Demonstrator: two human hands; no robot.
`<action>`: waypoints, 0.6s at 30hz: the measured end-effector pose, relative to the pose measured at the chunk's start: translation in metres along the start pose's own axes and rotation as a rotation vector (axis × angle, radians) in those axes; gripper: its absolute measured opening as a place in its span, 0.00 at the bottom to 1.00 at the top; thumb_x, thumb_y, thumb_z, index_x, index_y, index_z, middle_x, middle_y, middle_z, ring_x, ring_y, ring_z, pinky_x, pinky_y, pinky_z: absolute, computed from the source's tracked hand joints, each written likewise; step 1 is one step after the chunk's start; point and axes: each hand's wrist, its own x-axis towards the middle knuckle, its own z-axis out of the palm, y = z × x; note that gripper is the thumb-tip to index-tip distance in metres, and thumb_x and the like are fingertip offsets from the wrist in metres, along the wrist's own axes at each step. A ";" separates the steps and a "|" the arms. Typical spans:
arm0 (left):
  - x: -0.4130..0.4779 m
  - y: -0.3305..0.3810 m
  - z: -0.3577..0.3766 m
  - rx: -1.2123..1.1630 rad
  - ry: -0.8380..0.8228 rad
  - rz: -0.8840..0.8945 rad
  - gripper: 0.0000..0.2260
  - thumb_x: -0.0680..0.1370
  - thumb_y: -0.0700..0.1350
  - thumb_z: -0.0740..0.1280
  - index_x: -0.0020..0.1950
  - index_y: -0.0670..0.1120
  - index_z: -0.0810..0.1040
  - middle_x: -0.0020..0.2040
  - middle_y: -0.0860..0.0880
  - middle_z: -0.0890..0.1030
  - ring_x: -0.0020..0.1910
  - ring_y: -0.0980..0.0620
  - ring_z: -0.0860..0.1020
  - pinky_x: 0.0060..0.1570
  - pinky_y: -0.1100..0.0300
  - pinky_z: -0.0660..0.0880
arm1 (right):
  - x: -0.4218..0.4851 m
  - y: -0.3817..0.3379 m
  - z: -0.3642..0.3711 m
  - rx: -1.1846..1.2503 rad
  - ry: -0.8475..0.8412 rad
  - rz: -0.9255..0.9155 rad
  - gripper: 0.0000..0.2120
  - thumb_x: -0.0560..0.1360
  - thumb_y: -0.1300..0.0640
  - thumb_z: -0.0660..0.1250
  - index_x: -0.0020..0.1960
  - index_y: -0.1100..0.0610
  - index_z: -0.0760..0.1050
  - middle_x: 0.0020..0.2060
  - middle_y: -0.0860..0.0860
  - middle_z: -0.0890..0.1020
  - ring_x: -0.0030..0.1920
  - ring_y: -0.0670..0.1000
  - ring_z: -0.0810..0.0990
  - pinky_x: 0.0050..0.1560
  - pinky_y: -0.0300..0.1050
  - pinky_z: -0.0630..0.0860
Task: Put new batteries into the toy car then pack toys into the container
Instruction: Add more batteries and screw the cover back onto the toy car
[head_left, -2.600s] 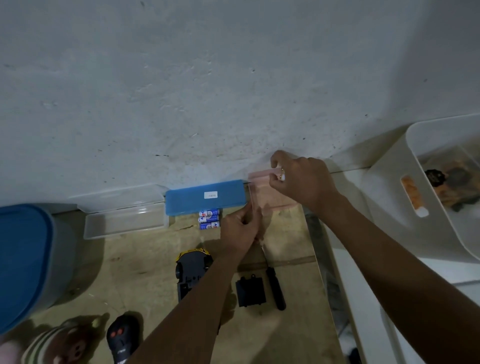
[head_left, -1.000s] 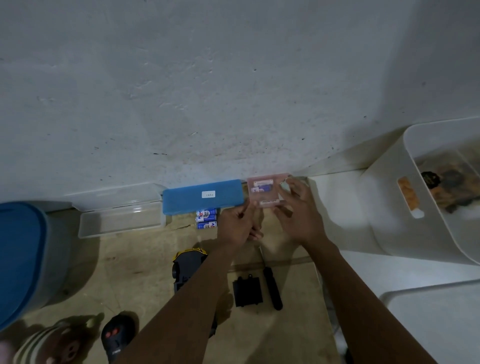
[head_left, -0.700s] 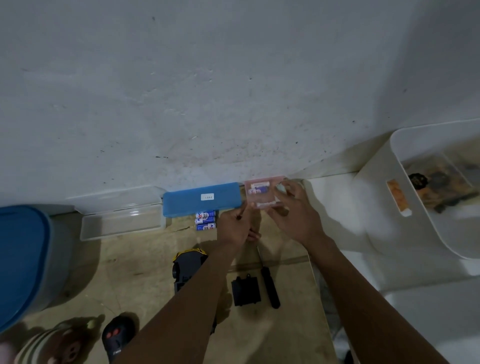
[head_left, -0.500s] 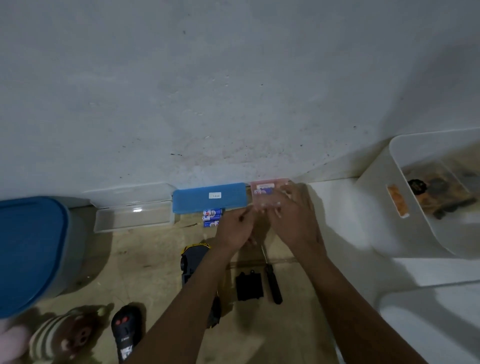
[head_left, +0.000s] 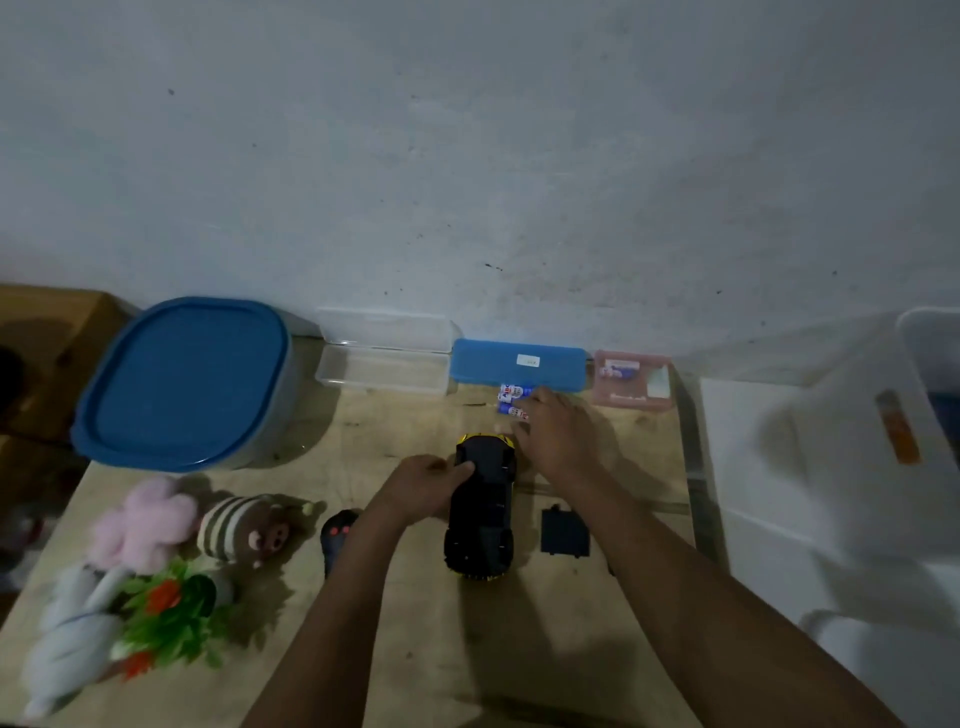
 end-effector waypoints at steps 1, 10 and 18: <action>-0.003 -0.004 0.002 -0.029 -0.027 0.012 0.21 0.78 0.57 0.68 0.54 0.39 0.82 0.51 0.40 0.85 0.49 0.42 0.84 0.45 0.54 0.79 | 0.000 -0.001 0.001 0.003 0.006 0.011 0.16 0.78 0.50 0.62 0.64 0.50 0.76 0.59 0.51 0.76 0.57 0.55 0.76 0.55 0.49 0.71; -0.015 -0.017 0.022 -0.299 0.037 0.088 0.14 0.81 0.51 0.65 0.60 0.42 0.76 0.57 0.43 0.82 0.54 0.47 0.81 0.50 0.56 0.78 | -0.025 0.001 -0.010 0.515 0.060 0.174 0.13 0.79 0.53 0.65 0.62 0.55 0.79 0.53 0.52 0.82 0.47 0.50 0.79 0.45 0.41 0.71; -0.031 -0.013 0.022 -0.747 0.021 0.024 0.11 0.82 0.50 0.64 0.54 0.42 0.76 0.53 0.41 0.82 0.50 0.44 0.81 0.52 0.45 0.78 | -0.104 -0.030 -0.053 0.893 0.140 0.153 0.09 0.78 0.51 0.66 0.57 0.46 0.80 0.49 0.40 0.82 0.49 0.37 0.78 0.47 0.30 0.72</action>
